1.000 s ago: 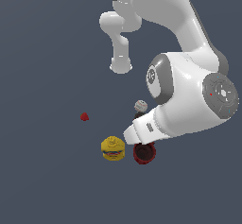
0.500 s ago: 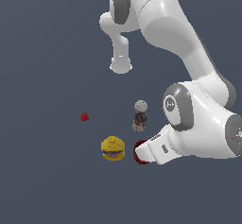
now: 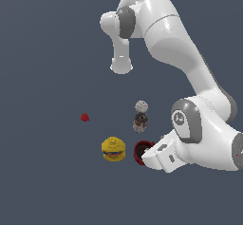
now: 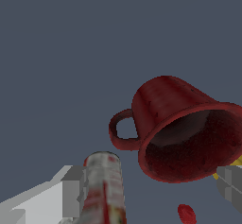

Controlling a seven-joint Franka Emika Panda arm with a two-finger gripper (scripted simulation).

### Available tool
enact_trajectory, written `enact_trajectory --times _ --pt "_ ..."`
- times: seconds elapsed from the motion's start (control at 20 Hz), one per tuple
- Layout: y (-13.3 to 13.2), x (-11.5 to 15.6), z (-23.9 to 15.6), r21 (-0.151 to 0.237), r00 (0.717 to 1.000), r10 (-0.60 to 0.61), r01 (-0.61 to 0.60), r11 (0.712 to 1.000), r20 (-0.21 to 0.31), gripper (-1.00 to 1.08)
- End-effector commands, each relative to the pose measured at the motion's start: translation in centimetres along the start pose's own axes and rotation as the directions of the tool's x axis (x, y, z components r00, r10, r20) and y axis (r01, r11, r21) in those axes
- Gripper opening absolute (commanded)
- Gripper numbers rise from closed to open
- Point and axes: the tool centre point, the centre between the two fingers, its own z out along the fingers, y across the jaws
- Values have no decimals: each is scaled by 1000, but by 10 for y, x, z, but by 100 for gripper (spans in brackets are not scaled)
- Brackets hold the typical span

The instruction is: Pick up a designated object from a clutter of objects.

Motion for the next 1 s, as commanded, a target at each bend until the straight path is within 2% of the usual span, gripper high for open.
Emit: enact_trajectory --times 0.0,0.55,0.95 --pt "-2 3 3 -5 1000 -9 9 1000 10 108" --pt "-3 5 10 -7 1000 -14 14 1000 16 108" --pt "-4 5 30 -7 1000 -15 15 1000 17 108"
